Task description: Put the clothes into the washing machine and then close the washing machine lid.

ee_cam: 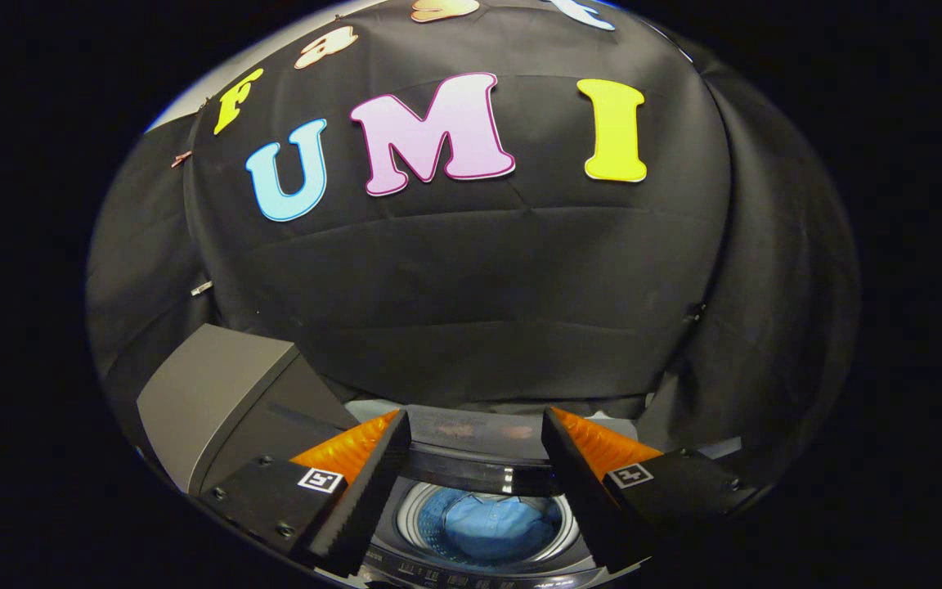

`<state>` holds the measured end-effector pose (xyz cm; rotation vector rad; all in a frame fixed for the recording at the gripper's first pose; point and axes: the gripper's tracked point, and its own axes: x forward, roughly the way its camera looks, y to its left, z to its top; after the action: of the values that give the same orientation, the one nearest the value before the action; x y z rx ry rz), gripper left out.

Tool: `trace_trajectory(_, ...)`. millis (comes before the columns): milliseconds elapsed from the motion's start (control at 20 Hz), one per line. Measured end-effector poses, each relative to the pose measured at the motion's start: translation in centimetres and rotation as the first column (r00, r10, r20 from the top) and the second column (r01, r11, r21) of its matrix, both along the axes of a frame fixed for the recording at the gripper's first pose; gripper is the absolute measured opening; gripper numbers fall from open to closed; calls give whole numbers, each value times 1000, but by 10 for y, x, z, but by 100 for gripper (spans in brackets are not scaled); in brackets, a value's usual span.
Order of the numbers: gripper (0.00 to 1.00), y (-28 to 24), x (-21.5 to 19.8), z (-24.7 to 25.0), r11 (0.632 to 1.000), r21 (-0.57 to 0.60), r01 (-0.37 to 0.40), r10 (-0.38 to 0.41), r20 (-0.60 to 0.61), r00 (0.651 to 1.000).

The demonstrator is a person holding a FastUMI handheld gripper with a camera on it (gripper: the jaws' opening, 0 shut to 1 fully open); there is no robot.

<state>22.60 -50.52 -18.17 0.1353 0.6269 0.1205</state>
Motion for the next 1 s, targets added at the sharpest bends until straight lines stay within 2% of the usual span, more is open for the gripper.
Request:
trace_trajectory(200,100,4,-35,-22,999,39,-16,18,-52,998)
trace_trajectory(350,100,-4,-94,-91,1000,11,-20,22,-252,967)
trace_trajectory(450,98,0,-122,-110,1000,12,-12,15,-289,957)
trace_trajectory(650,98,9,-123,-116,999,-10,-41,36,-298,954)
trace_trajectory(1000,98,4,-108,-105,1000,-18,-22,16,-275,961)
